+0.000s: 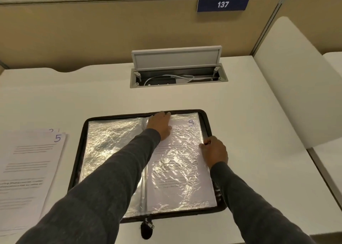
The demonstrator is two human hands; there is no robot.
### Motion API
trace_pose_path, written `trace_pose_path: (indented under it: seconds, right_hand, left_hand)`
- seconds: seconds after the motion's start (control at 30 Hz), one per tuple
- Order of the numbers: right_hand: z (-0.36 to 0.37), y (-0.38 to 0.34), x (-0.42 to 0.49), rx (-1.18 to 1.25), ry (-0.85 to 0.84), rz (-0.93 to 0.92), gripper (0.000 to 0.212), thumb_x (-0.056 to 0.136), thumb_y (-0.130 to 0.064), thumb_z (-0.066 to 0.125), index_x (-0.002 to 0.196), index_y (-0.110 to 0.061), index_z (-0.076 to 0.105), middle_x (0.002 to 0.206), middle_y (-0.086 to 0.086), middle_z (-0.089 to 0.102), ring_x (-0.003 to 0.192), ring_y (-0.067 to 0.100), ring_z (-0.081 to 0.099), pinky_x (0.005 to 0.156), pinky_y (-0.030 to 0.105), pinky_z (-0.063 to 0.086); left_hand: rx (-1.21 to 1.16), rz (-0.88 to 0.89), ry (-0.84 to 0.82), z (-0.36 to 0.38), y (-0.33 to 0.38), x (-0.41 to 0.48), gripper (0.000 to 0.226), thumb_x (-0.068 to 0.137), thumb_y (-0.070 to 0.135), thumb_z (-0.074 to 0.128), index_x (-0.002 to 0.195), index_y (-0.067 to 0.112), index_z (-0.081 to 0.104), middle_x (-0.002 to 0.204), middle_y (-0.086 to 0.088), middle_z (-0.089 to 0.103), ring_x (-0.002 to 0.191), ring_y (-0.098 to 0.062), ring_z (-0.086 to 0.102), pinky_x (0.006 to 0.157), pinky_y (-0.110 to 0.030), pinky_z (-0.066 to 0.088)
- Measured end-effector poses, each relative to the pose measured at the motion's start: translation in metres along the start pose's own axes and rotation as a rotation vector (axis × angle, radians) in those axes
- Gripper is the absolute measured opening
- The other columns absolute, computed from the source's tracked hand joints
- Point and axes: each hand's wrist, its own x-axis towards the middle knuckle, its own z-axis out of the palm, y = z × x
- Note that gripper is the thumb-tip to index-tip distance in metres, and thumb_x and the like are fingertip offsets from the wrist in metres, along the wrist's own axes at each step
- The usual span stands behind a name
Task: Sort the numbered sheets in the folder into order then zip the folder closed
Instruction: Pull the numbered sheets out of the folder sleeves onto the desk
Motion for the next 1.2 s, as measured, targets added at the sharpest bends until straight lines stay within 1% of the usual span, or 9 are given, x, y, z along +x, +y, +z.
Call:
trace_pose_path:
  seconds: [0.13, 0.23, 0.3, 0.43, 0.6, 0.77, 0.87, 0.93, 1.2]
  right_hand:
    - [-0.006, 0.006, 0.004, 0.037, -0.027, -0.047, 0.016, 0.094, -0.033, 0.065, 0.104, -0.020, 0.062, 0.101, 0.001, 0.065, 0.088, 0.022, 0.058, 0.077, 0.030, 0.044]
    - [-0.008, 0.010, 0.008, 0.065, -0.023, -0.104, 0.019, 0.093, -0.035, 0.067, 0.105, -0.022, 0.063, 0.100, 0.000, 0.066, 0.090, 0.021, 0.062, 0.080, 0.031, 0.049]
    - [-0.009, 0.008, 0.010, 0.107, -0.018, -0.133, 0.018, 0.092, -0.035, 0.068, 0.104, -0.023, 0.062, 0.096, -0.002, 0.065, 0.088, 0.019, 0.062, 0.077, 0.030, 0.049]
    - [-0.011, -0.001, 0.013, 0.212, -0.054, -0.159, 0.029, 0.091, -0.034, 0.071, 0.116, -0.022, 0.062, 0.102, -0.004, 0.066, 0.093, 0.018, 0.063, 0.087, 0.034, 0.053]
    - [-0.009, -0.010, 0.016, 0.298, -0.098, -0.184, 0.035, 0.092, -0.031, 0.070, 0.125, -0.020, 0.063, 0.109, -0.003, 0.068, 0.097, 0.018, 0.065, 0.093, 0.034, 0.054]
    - [-0.008, -0.017, 0.016, 0.273, -0.109, -0.201, 0.019, 0.098, -0.030, 0.063, 0.113, -0.018, 0.065, 0.098, -0.005, 0.066, 0.087, 0.015, 0.063, 0.084, 0.029, 0.054]
    - [-0.007, -0.020, 0.016, 0.279, -0.089, -0.199, 0.016, 0.099, -0.031, 0.061, 0.108, -0.019, 0.068, 0.093, -0.006, 0.067, 0.081, 0.009, 0.061, 0.074, 0.021, 0.051]
    - [-0.006, -0.021, 0.015, 0.315, -0.085, -0.195, 0.015, 0.099, -0.031, 0.060, 0.103, -0.020, 0.069, 0.092, -0.006, 0.069, 0.083, 0.013, 0.063, 0.073, 0.023, 0.053]
    - [-0.008, -0.026, 0.011, 0.393, -0.097, -0.193, 0.011, 0.100, -0.029, 0.059, 0.097, -0.023, 0.068, 0.092, -0.004, 0.070, 0.085, 0.016, 0.065, 0.071, 0.022, 0.050]
  left_hand:
    - [-0.026, 0.007, 0.124, -0.006, 0.003, 0.007, 0.031, 0.091, 0.031, 0.058, 0.119, 0.019, 0.055, 0.117, -0.003, 0.053, 0.109, -0.025, 0.052, 0.095, -0.041, 0.035]
    - [-0.079, 0.031, 0.170, -0.012, 0.003, 0.011, 0.010, 0.088, 0.028, 0.060, 0.094, 0.021, 0.055, 0.096, 0.002, 0.053, 0.093, -0.022, 0.053, 0.087, -0.038, 0.034]
    - [-0.082, 0.060, 0.177, -0.017, 0.000, 0.013, 0.009, 0.088, 0.029, 0.063, 0.087, 0.021, 0.057, 0.094, 0.002, 0.053, 0.088, -0.020, 0.051, 0.085, -0.037, 0.037]
    - [-0.160, 0.115, 0.164, -0.022, -0.008, 0.016, 0.007, 0.090, 0.022, 0.065, 0.087, 0.017, 0.068, 0.091, 0.002, 0.055, 0.088, -0.021, 0.054, 0.083, -0.035, 0.042]
    - [-0.296, 0.113, 0.209, -0.024, -0.013, 0.014, 0.009, 0.093, 0.016, 0.059, 0.092, 0.017, 0.068, 0.089, 0.003, 0.064, 0.085, -0.019, 0.058, 0.074, -0.029, 0.041]
    - [-0.368, 0.108, 0.225, -0.026, -0.017, 0.013, 0.003, 0.094, 0.018, 0.058, 0.094, 0.016, 0.060, 0.087, 0.000, 0.067, 0.080, -0.021, 0.060, 0.072, -0.032, 0.049]
    - [-0.356, 0.147, 0.252, -0.028, -0.017, 0.013, 0.005, 0.092, 0.019, 0.059, 0.089, 0.016, 0.057, 0.085, 0.001, 0.058, 0.076, -0.019, 0.054, 0.067, -0.029, 0.042]
    - [-0.358, 0.167, 0.253, -0.029, -0.018, 0.014, 0.005, 0.089, 0.018, 0.058, 0.085, 0.017, 0.055, 0.082, 0.003, 0.053, 0.073, -0.019, 0.051, 0.066, -0.028, 0.039]
    - [-0.551, 0.076, -0.006, -0.038, -0.014, 0.016, 0.010, 0.092, 0.017, 0.054, 0.089, 0.009, 0.057, 0.092, -0.012, 0.065, 0.084, -0.031, 0.061, 0.073, -0.037, 0.049]
